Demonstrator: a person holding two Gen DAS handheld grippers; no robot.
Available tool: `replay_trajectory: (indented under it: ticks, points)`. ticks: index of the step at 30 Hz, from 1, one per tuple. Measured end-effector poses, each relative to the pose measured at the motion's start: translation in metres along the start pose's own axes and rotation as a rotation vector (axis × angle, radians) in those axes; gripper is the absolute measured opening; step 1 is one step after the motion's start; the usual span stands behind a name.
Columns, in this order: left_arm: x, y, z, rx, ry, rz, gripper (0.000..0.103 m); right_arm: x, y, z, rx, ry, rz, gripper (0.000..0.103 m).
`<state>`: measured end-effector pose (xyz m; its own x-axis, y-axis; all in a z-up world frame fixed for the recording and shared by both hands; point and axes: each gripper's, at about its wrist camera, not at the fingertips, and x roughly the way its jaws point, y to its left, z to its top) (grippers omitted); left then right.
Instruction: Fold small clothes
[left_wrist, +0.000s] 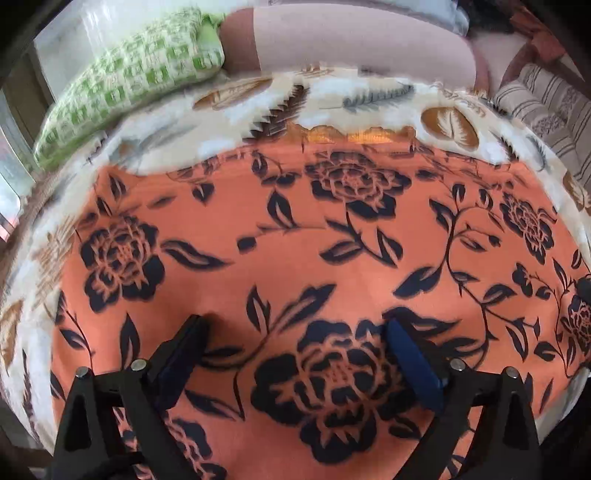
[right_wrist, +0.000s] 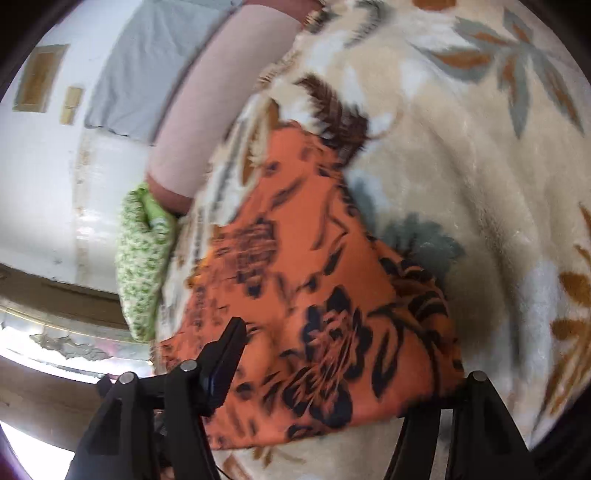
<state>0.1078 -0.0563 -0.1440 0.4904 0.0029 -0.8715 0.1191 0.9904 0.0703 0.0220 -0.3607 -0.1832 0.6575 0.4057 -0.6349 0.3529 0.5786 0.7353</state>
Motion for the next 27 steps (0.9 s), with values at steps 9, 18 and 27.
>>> replay_trajectory:
  ticks: [9,18,27]
  points:
    - [-0.103,0.120,-0.024,-0.312,-0.239,-0.084,0.086,-0.016,0.180,-0.031,-0.555,-0.094,-0.068,0.013]
    - [-0.136,0.272,-0.104,-0.626,-0.252,0.071,0.086,0.169,0.279,-0.201,-1.031,0.334,-0.147,0.014]
    - [-0.132,0.291,-0.132,-0.643,-0.251,0.030,0.086,0.137,0.320,-0.197,-1.022,0.239,-0.096,0.014]
